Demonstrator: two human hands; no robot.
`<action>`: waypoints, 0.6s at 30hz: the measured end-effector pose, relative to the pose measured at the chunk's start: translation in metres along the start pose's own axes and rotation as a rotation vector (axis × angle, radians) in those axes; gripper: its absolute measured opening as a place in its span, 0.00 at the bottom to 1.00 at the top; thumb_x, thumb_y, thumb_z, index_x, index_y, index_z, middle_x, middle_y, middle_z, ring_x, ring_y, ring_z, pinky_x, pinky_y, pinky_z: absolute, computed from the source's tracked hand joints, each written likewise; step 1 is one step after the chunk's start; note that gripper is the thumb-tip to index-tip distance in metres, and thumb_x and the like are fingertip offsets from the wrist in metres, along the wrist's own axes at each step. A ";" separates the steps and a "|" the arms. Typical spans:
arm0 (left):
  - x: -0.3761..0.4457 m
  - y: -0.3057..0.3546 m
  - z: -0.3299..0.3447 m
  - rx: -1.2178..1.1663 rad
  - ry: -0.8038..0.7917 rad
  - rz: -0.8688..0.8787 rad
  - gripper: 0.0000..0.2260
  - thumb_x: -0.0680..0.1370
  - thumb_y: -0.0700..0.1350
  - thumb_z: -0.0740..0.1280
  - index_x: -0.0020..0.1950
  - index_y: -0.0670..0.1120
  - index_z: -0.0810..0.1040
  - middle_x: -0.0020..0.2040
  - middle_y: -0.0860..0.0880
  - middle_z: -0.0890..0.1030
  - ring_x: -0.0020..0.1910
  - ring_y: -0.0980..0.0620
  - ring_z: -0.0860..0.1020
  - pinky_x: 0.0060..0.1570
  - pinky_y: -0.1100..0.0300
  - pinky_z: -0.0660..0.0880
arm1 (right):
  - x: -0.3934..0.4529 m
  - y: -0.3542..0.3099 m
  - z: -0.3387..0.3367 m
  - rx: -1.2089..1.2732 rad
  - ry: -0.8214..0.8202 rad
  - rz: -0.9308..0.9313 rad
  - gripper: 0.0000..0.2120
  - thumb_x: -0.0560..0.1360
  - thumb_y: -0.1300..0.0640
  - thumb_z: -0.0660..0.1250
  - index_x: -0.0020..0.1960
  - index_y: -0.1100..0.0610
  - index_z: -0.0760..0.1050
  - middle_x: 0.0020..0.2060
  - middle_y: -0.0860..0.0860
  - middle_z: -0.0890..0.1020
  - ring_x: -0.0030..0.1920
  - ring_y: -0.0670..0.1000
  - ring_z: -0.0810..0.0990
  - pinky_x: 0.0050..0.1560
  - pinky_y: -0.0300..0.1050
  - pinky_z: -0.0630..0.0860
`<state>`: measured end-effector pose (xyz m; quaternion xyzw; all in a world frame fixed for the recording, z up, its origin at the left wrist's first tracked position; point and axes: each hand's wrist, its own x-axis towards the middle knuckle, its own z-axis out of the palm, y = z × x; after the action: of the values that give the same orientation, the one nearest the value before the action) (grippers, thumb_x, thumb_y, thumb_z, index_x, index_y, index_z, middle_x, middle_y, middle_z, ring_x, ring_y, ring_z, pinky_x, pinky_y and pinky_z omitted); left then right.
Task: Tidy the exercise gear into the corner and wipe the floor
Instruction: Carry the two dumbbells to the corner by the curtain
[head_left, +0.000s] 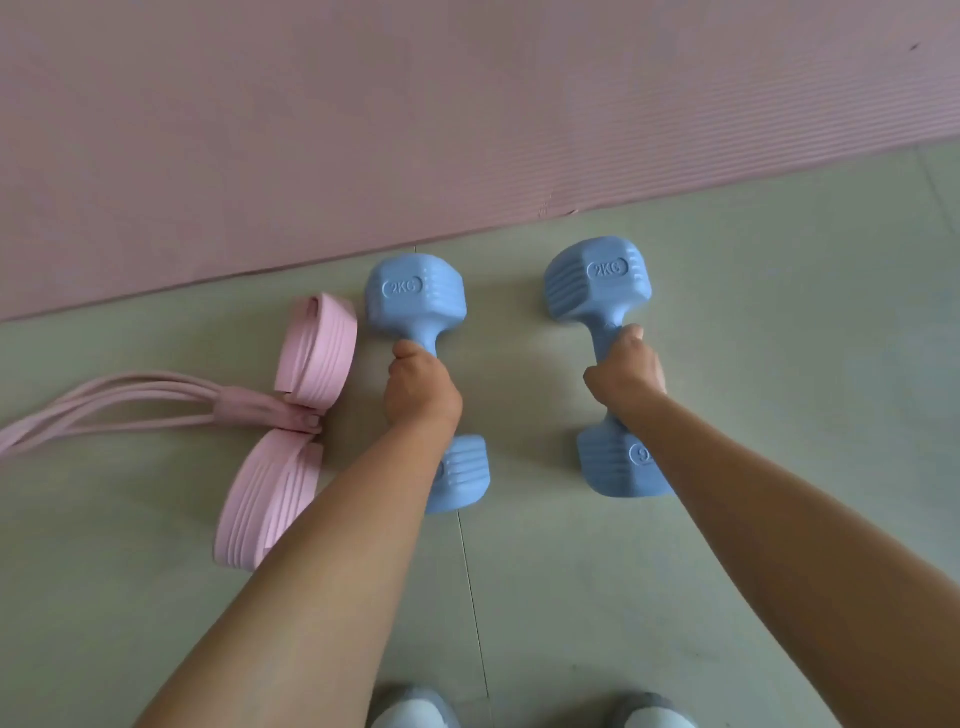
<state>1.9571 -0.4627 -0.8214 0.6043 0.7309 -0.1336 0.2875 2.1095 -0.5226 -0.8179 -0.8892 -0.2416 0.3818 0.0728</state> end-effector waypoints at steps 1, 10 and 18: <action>-0.005 -0.002 0.000 0.023 -0.017 0.023 0.17 0.80 0.38 0.59 0.67 0.36 0.61 0.67 0.38 0.72 0.65 0.38 0.73 0.60 0.48 0.71 | -0.006 0.003 0.001 -0.012 -0.009 -0.005 0.17 0.74 0.69 0.59 0.63 0.66 0.62 0.56 0.63 0.77 0.54 0.62 0.76 0.42 0.45 0.66; -0.110 -0.009 -0.029 0.294 -0.184 0.196 0.15 0.80 0.37 0.59 0.66 0.36 0.62 0.65 0.38 0.73 0.63 0.38 0.75 0.56 0.48 0.72 | -0.112 0.059 -0.030 -0.042 -0.110 0.054 0.10 0.74 0.69 0.58 0.50 0.60 0.58 0.32 0.53 0.68 0.41 0.58 0.70 0.39 0.46 0.65; -0.266 0.008 -0.119 0.437 -0.298 0.223 0.16 0.79 0.37 0.60 0.66 0.35 0.61 0.65 0.37 0.73 0.63 0.37 0.74 0.56 0.48 0.72 | -0.275 0.097 -0.136 0.117 -0.185 0.271 0.11 0.74 0.69 0.59 0.48 0.60 0.57 0.38 0.55 0.69 0.41 0.57 0.68 0.38 0.45 0.64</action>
<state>1.9618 -0.6106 -0.5710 0.7023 0.5635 -0.3429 0.2677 2.0798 -0.7329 -0.5764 -0.8688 -0.1027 0.4818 0.0499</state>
